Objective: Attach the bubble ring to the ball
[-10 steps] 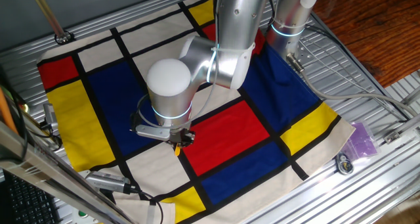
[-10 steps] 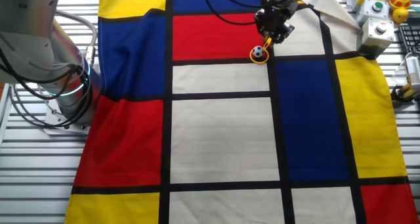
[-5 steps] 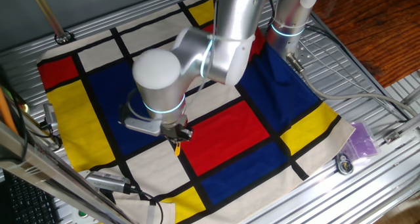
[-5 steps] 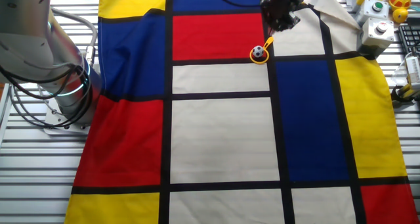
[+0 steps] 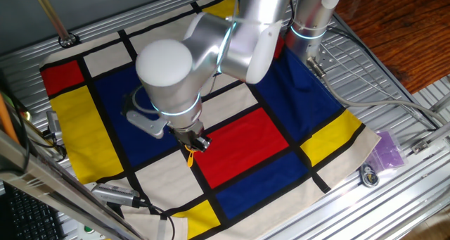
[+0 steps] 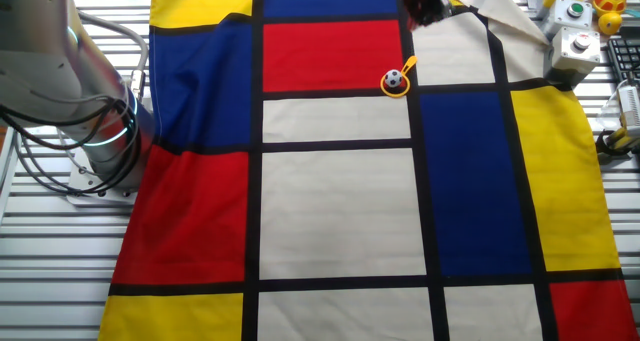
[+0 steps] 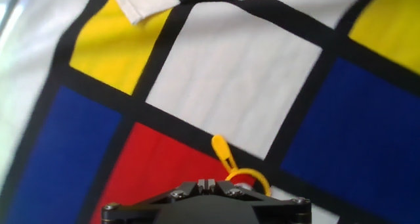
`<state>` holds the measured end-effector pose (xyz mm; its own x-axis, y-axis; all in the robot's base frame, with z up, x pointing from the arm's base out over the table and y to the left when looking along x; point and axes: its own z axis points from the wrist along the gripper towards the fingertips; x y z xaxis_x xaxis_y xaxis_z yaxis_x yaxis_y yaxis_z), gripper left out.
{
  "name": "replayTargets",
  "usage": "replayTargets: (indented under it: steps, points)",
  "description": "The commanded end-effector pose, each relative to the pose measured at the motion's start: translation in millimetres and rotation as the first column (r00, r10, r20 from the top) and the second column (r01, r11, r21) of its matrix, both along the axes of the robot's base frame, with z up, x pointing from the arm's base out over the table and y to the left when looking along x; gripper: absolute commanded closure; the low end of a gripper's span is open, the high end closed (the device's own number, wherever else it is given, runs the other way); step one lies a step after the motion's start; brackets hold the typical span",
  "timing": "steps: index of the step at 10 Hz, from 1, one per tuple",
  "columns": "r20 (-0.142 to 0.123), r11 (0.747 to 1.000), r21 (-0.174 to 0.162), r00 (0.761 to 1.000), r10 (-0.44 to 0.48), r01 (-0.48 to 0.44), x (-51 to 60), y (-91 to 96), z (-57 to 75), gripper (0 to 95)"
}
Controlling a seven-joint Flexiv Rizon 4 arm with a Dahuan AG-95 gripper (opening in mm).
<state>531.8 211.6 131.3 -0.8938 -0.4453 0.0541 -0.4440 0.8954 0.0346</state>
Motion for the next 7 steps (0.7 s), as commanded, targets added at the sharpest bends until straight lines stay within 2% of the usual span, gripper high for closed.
replayTargets:
  steps: [1,7]
  points:
    - [0.014,0.998,0.006,0.998,-0.067,0.066,-6.1,-1.4,14.6,95.0]
    - [0.02,0.999,0.006,0.999,-0.05,0.05,-8.5,-8.6,19.0,95.0]
